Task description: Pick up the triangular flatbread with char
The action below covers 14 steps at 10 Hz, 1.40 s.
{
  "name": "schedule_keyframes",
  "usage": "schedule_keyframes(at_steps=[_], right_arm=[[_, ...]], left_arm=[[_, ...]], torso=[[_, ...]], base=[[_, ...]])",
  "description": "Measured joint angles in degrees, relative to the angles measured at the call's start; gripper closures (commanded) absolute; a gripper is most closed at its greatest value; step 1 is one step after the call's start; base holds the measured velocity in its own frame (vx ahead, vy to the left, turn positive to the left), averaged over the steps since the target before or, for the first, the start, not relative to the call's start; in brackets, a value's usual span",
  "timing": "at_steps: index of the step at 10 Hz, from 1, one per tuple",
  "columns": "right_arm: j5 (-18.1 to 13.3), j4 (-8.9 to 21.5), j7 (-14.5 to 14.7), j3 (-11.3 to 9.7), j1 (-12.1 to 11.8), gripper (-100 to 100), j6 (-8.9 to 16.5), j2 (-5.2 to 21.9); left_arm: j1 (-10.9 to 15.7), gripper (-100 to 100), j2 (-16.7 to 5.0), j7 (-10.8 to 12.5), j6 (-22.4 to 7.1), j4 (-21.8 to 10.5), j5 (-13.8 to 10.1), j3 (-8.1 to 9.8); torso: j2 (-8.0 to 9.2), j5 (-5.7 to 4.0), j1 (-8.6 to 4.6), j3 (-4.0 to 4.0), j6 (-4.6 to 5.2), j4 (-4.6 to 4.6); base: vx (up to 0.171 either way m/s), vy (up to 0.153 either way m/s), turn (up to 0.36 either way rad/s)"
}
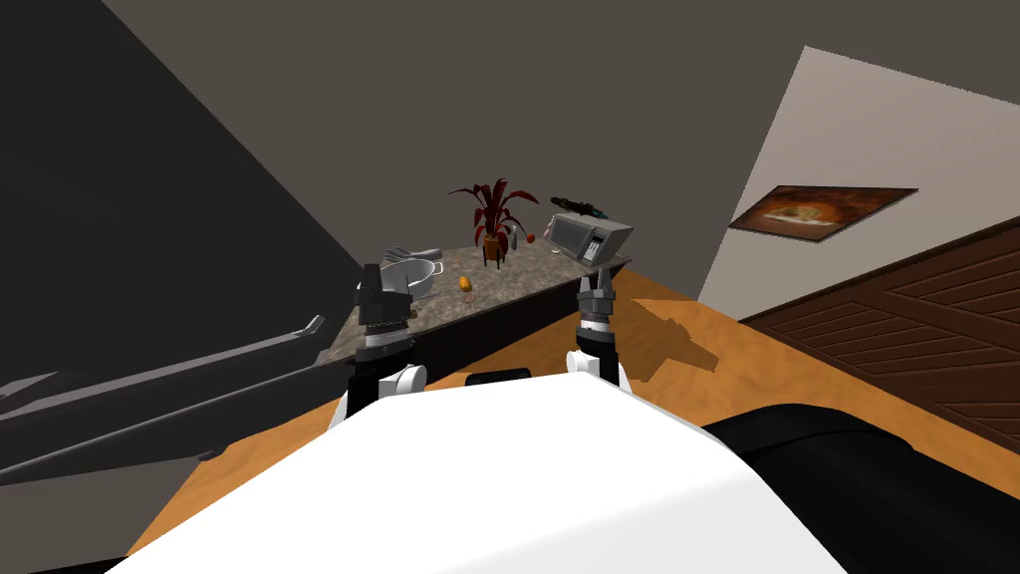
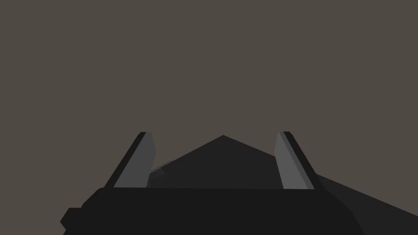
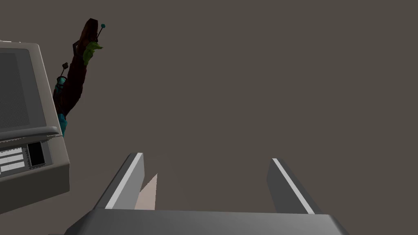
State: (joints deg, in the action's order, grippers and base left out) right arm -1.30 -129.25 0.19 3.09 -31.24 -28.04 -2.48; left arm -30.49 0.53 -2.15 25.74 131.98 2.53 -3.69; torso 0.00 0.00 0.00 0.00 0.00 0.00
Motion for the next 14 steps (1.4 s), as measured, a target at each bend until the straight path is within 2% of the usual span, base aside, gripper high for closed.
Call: schedule_keyframes(at_steps=[2, 6, 11, 14], right_arm=[[0.0, 0.0, 0.0, 0.0, 0.0, 0, 0.0, 0.0], [0.0, 0.0, 0.0, 0.0, 0.0, 0, 0.0, 0.0], [0.0, 0.0, 0.0, 0.0, 0.0, 0, 0.0, 0.0], [0.0, 0.0, 0.0, 0.0, 0.0, 0, 0.0, 0.0]], left_arm=[[0.0, -100, -2.8, 0.3, -1.3, 0.1, -0.4, 0.28], [0.3, -100, -8.8, 1.3, -7.1, 1.0, -2.0, 1.04], [0.7, -100, -12.9, 2.6, -14.6, 2.4, -4.0, 1.94], [0.9, -100, -14.2, 3.2, -18.4, 2.8, -4.8, 2.11]], torso=[[0.03, 0.03, 0.15, 0.02, 0.01, 0.01], [0.08, 0.09, 0.39, 0.05, 0.01, 0.02], [0.1, 0.07, 0.31, 0.06, 0.0, 0.02], [0.06, 0.07, 0.28, 0.04, -0.01, 0.02]], base=[[-0.005, 0.048, -0.071], [-0.023, 0.084, -0.093], [-0.03, 0.077, -0.088], [-0.025, 0.077, -0.094]])
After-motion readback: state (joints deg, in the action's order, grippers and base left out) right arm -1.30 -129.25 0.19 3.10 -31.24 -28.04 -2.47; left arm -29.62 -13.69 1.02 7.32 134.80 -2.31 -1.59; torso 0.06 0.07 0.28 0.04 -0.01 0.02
